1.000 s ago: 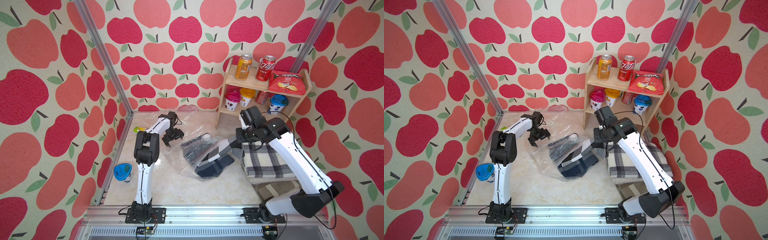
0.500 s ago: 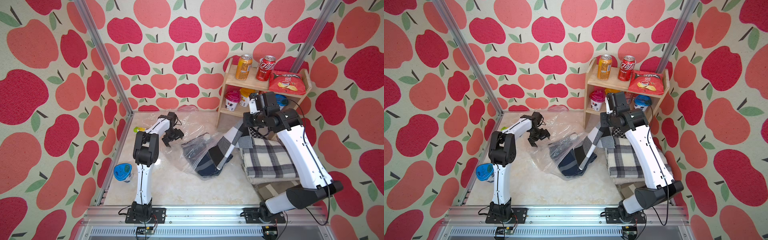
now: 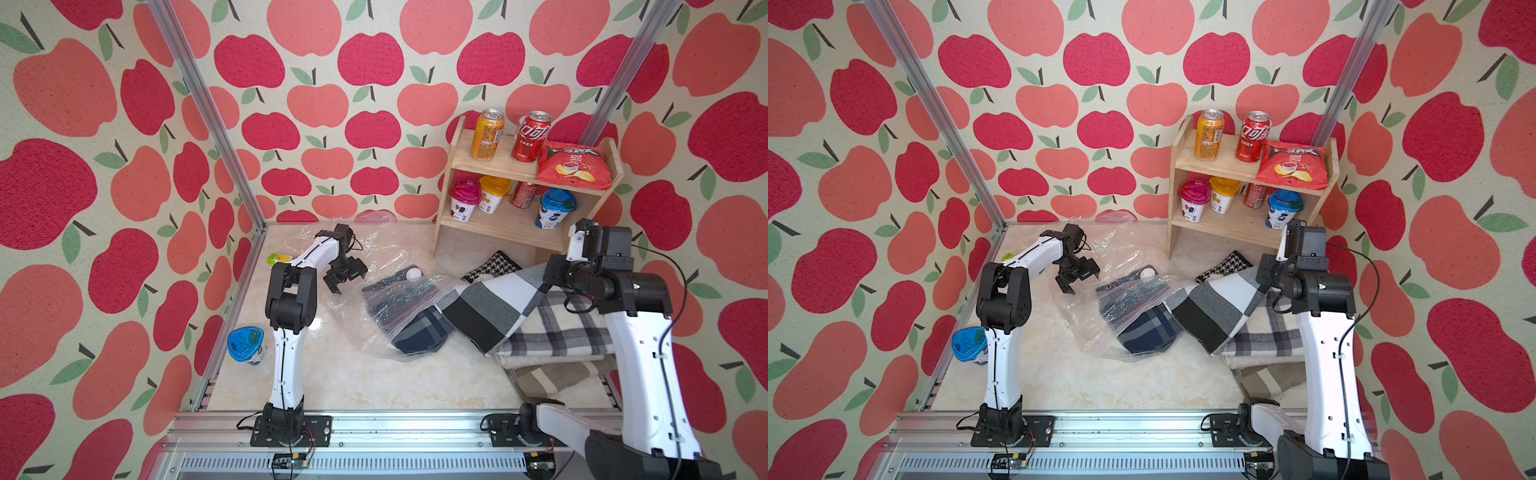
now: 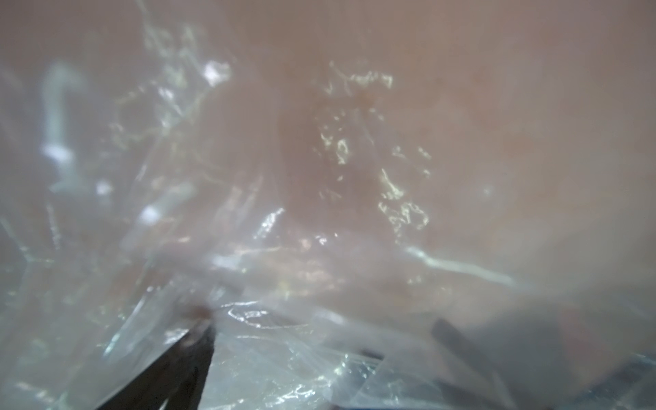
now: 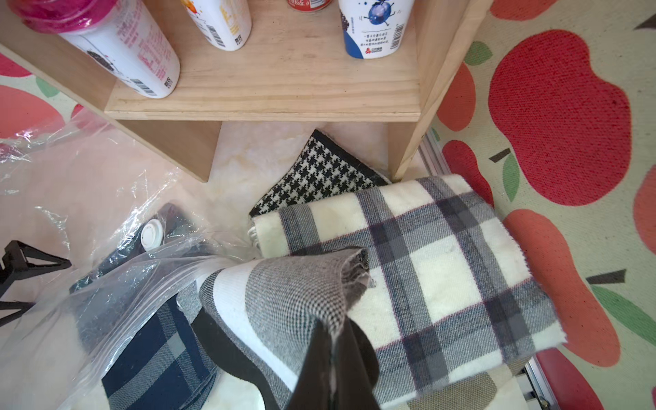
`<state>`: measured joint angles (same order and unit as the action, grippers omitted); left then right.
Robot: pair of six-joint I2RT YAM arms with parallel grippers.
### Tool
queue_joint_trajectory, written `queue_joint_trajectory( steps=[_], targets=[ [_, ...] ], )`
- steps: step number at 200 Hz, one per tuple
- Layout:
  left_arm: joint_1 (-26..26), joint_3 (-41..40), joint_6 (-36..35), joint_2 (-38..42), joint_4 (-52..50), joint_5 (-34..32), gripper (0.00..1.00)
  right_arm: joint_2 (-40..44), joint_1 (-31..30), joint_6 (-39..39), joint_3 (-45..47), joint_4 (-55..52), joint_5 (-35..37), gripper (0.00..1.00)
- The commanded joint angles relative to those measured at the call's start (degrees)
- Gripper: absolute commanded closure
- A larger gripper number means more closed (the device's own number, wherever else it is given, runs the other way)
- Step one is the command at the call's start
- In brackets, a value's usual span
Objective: Take the scarf out of the vacuum bag
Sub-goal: Take out the scarf from the vacuum bag, then adjust the scarf at the center of the board.
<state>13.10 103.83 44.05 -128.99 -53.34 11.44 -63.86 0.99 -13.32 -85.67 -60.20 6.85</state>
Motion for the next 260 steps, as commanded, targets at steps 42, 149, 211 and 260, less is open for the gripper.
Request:
queue_joint_trajectory(
  steps=[42,149,211,260],
  targets=[
    [-0.81,-3.55,-1.07,-4.06,-0.35,-0.02,0.02,7.89,11.64,-4.67,4.72,7.92,-6.26,1.0],
    [-1.02,-3.81,-1.51,-4.17,0.0,0.15,0.02,10.92,28.96,-11.84,17.74,9.66,-16.57,1.0],
    [-1.01,-3.99,-1.43,-4.39,0.3,0.5,0.02,11.79,36.99,-22.41,25.87,4.4,-17.43,1.0],
    [-1.03,-3.72,-1.6,-4.5,0.17,0.34,0.02,13.11,37.8,-30.41,32.46,-0.72,-12.45,1.0]
  ],
)
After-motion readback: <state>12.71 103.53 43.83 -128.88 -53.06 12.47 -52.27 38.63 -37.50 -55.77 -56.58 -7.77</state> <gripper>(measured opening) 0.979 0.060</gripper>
